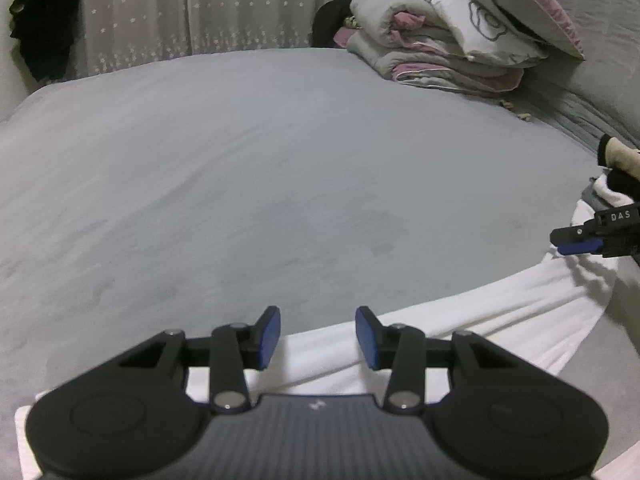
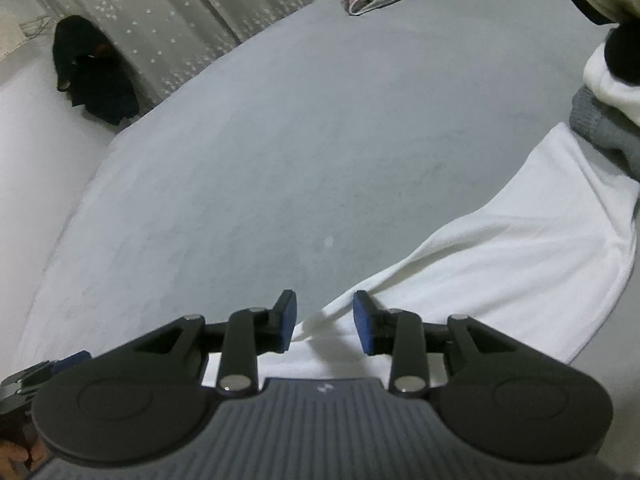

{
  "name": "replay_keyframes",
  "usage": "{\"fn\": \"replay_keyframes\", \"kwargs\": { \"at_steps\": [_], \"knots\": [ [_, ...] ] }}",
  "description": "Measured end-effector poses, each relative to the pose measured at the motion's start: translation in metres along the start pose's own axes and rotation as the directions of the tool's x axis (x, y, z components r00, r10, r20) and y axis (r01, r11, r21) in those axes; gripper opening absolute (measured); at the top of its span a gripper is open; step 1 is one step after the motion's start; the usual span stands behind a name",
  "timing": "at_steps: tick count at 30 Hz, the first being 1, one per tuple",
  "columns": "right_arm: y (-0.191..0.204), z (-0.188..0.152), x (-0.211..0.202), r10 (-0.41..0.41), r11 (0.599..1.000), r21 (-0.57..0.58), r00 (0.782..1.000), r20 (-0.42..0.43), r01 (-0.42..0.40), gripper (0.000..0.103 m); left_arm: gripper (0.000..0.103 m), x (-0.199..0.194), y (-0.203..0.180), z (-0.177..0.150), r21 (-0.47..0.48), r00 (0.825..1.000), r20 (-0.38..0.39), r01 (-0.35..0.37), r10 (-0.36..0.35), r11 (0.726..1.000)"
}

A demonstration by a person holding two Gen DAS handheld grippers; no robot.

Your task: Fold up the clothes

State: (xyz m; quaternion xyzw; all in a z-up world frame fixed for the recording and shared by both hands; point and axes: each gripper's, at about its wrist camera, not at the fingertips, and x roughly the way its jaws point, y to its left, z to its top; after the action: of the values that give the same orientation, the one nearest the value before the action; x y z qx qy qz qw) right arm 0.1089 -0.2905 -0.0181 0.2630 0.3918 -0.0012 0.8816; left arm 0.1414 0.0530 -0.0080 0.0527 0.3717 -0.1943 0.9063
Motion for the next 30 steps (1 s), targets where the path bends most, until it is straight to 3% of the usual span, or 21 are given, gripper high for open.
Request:
{"fn": "replay_keyframes", "kwargs": {
  "at_steps": [1, 3, 4, 10, 12, 14, 16, 21, 24, 25, 27, 30],
  "knots": [
    [0.003, 0.001, 0.002, -0.009, 1.0, -0.007, 1.0, 0.001, 0.009, 0.029, 0.043, 0.002, 0.003, 0.0, 0.0, 1.0, -0.004, -0.003, 0.003, 1.0],
    [0.006, 0.001, 0.006, -0.027, 0.999, -0.023, 1.0, 0.005, 0.027, 0.002, 0.043, 0.008, 0.008, 0.001, 0.002, 1.0, -0.012, -0.007, 0.007, 1.0],
    [0.006, 0.0, 0.007, -0.03, 0.999, -0.025, 0.999, 0.02, 0.03, 0.0, 0.043, 0.01, 0.01, 0.001, 0.007, 1.0, -0.014, -0.008, 0.008, 1.0],
    [0.0, 0.0, -0.009, 0.016, 1.0, 0.011, 0.977, 0.211, -0.019, 0.0, 0.043, 0.014, 0.02, 0.001, 0.035, 0.999, -0.021, -0.027, 0.028, 0.999],
    [0.002, 0.002, -0.011, 0.005, 1.0, -0.01, 0.972, 0.236, -0.003, 0.0, 0.043, 0.014, 0.024, 0.001, 0.038, 0.999, -0.025, -0.026, 0.027, 0.999],
    [0.008, 0.005, -0.01, -0.001, 0.998, -0.067, 0.976, 0.216, 0.016, 0.0, 0.043, 0.013, 0.027, 0.0, 0.046, 0.999, -0.029, -0.031, 0.032, 0.998],
    [0.012, 0.008, -0.01, -0.023, 0.991, -0.129, 0.986, 0.167, 0.045, 0.014, 0.043, 0.013, 0.029, -0.001, 0.056, 0.999, -0.033, -0.034, 0.036, 0.998],
    [0.021, 0.009, -0.009, -0.107, 0.945, -0.3, 0.989, 0.098, 0.132, 0.015, 0.043, 0.009, 0.028, -0.005, 0.08, 0.999, -0.031, -0.032, 0.035, 0.996],
    [0.032, 0.006, -0.015, -0.09, 0.854, -0.508, 0.993, 0.073, 0.115, 0.019, 0.043, 0.008, 0.028, -0.006, 0.095, 0.999, -0.032, -0.021, 0.024, 0.995],
    [0.036, 0.006, -0.017, -0.091, 0.805, -0.584, 0.994, 0.06, 0.109, 0.022, 0.043, 0.007, 0.029, -0.006, 0.102, 0.999, -0.034, -0.016, 0.02, 0.995],
    [0.043, 0.003, -0.017, -0.104, 0.697, -0.709, 0.993, 0.048, 0.107, 0.05, 0.043, 0.007, 0.03, -0.006, 0.116, 0.999, -0.038, -0.005, 0.01, 0.993],
    [0.05, -0.003, -0.015, -0.121, 0.536, -0.84, 0.992, 0.018, 0.081, 0.052, 0.043, 0.007, 0.031, -0.005, 0.121, 0.999, -0.041, 0.004, 0.001, 0.993]
  ]
}}
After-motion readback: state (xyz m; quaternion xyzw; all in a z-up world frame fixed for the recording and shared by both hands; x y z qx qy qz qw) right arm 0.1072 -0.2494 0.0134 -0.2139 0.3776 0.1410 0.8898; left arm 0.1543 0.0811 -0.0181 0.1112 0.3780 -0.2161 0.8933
